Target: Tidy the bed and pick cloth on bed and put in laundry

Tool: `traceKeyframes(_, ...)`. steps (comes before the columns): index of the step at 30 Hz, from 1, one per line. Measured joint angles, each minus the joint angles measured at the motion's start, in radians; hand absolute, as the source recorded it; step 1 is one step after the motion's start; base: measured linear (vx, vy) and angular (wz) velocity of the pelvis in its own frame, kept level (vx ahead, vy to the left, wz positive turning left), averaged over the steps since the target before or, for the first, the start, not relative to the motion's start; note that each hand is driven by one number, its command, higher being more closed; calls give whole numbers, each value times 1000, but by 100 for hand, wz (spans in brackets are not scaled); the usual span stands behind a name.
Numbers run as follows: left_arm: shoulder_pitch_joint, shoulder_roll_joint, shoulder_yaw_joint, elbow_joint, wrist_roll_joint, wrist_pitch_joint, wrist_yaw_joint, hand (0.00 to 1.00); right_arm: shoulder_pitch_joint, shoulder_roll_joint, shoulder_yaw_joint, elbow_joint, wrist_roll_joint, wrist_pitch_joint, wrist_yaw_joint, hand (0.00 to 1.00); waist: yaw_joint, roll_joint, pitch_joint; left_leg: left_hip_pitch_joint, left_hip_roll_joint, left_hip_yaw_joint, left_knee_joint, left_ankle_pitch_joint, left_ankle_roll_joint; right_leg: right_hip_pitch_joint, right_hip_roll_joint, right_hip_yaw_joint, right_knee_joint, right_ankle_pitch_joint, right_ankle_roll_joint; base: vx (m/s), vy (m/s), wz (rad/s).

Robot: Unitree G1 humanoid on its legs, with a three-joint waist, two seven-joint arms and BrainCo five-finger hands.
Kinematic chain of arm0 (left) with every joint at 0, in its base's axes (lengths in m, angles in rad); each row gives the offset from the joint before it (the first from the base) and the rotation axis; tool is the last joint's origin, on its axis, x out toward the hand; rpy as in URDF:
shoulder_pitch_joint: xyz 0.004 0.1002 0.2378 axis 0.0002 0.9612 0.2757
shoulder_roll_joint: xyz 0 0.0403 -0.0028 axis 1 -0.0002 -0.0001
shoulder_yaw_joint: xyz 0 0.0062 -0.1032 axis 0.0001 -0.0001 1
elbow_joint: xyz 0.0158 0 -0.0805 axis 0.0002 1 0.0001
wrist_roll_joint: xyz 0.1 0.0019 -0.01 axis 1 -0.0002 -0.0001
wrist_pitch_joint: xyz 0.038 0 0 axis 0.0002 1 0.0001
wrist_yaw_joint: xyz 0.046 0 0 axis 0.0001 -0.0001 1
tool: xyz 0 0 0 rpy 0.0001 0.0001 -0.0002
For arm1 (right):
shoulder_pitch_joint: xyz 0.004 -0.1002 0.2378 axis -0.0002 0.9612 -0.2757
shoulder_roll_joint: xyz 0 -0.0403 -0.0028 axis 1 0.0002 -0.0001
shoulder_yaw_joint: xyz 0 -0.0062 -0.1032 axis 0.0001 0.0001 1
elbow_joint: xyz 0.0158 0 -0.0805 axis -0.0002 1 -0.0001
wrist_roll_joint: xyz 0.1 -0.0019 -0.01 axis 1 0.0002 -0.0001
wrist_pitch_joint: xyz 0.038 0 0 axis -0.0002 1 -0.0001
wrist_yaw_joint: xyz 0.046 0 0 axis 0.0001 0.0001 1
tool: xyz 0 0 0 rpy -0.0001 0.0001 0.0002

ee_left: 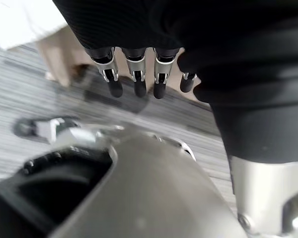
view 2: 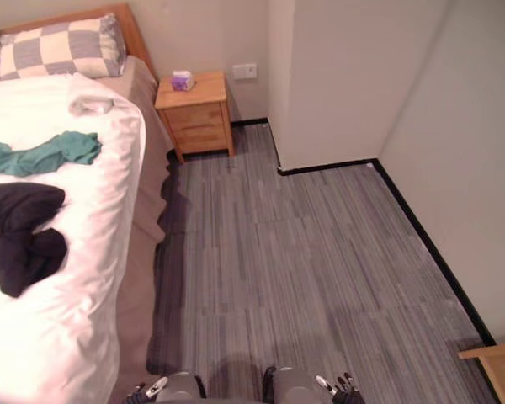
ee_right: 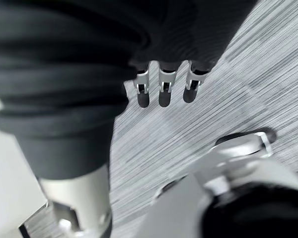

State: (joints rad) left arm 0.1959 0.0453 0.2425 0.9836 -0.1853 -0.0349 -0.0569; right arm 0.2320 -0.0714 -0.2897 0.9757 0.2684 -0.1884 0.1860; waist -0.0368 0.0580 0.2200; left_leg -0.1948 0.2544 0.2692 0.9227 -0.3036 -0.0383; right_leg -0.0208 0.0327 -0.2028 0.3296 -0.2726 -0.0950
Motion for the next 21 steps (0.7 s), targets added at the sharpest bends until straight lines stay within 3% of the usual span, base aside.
traceKeyframes(1,0,0,0,-29,-1,-2,-9,0,-3,14,-11,-13,0,0,7,0,21,-15,6,-19,-50,48,-147,-3,4,54,-1,25,-40,-4,17,564,-100,-42)
traceKeyframes(2,5,-7,-6,-51,-45,2,-5,0,-7,22,-20,-18,-10,-2,9,0,48,-18,6,-55,-111,130,-471,85,2,139,-1,48,-112,-32,61,677,-75,-60)
traceKeyframes(3,6,-7,-7,-52,-64,7,-2,0,-8,22,-20,-17,-19,-2,9,0,52,-18,5,-58,-124,162,-623,170,7,184,-1,56,-140,-54,79,748,-10,-55)
traceKeyframes(4,6,-6,-7,-52,-67,9,-1,0,-10,23,-19,-17,-23,-2,9,0,53,-21,3,-68,-128,162,-652,208,19,197,-2,65,-143,-68,88,623,70,-41)
traceKeyframes(5,6,1,-6,-48,-71,9,0,0,-18,24,-19,-12,-29,0,9,0,58,-35,-5,-76,-139,161,-656,291,50,222,-15,89,-148,-94,107,735,100,-35)
traceKeyframes(6,13,21,-5,-41,-79,9,0,0,-27,32,-22,7,-31,1,9,0,58,-71,-26,-81,-175,168,-631,292,125,237,-54,102,-149,-115,119,683,74,-27)
traceKeyframes(7,17,34,-5,-33,-80,9,2,0,-20,36,-27,18,-37,3,9,0,54,-83,-50,-84,-190,171,-610,262,145,234,-74,102,-134,-115,122,587,33,-10)
traceKeyframes(8,-2,41,-6,-12,-78,14,8,0,-36,38,-45,38,-53,10,12,0,49,-95,-52,-86,-191,178,-565,213,162,215,-93,103,-71,-113,162,722,31,2)
traceKeyframes(9,-15,48,-4,19,-79,30,22,0,-43,40,-60,60,-75,15,18,0,55,-100,-53,-62,-192,177,-519,159,161,179,-110,106,80,-95,198,839,54,5)
traceKeyframes(10,-13,58,-6,23,-72,28,21,0,-41,47,-78,74,-76,15,26,0,54,-115,-56,-18,-203,162,-505,98,155,107,-135,104,321,-36,282,833,65,9)
traceKeyframes(11,-13,63,-7,23,-64,26,21,0,-41,51,-85,75,-76,15,28,0,51,-121,-54,11,-209,157,-504,71,151,61,-149,105,445,17,306,672,19,23)
traceKeyframes(12,-16,75,-12,30,-56,22,20,0,-39,55,-88,82,-75,14,30,0,45,-129,-54,75,-227,139,-509,30,146,-20,-197,94,662,61,310,527,-15,26)
traceKeyframes(13,-16,77,-20,43,-55,21,21,0,-39,52,-86,83,-75,14,31,0,40,-129,-54,137,-231,128,-531,10,139,-56,-229,66,753,56,290,615,-38,28)
traceKeyframes(14,-13,76,-35,58,-55,20,21,0,-38,51,-82,81,-74,14,43,0,28,-109,-53,223,-231,113,-584,-3,124,-107,-257,24,790,44,249,586,-50,19)
traceKeyframes(16,-23,82,-47,61,-60,20,21,0,-38,47,-61,76,-68,9,69,0,22,-101,-48,343,-228,86,-681,0,110,-198,-264,-10,739,22,215,660,-102,39)
traceKeyframes(17,-37,79,-53,61,-67,20,21,0,-38,45,-59,75,-55,7,83,0,11,-94,-44,396,-214,60,-726,3,102,-249,-256,-32,623,1,202,514,-151,78)
traceKeyframes(19,-61,76,-62,61,-79,20,21,0,-39,45,-54,63,-27,7,94,0,-8,-84,-40,429,-187,5,-758,4,98,-292,-233,-45,383,24,191,373,-199,105)
traceKeyframes(21,-105,50,-61,59,-80,12,29,0,-34,52,-62,61,-7,1,101,0,-29,-77,-34,457,-150,-79,-770,-27,40,-304,-200,63,-59,198,211,452,-374,145)
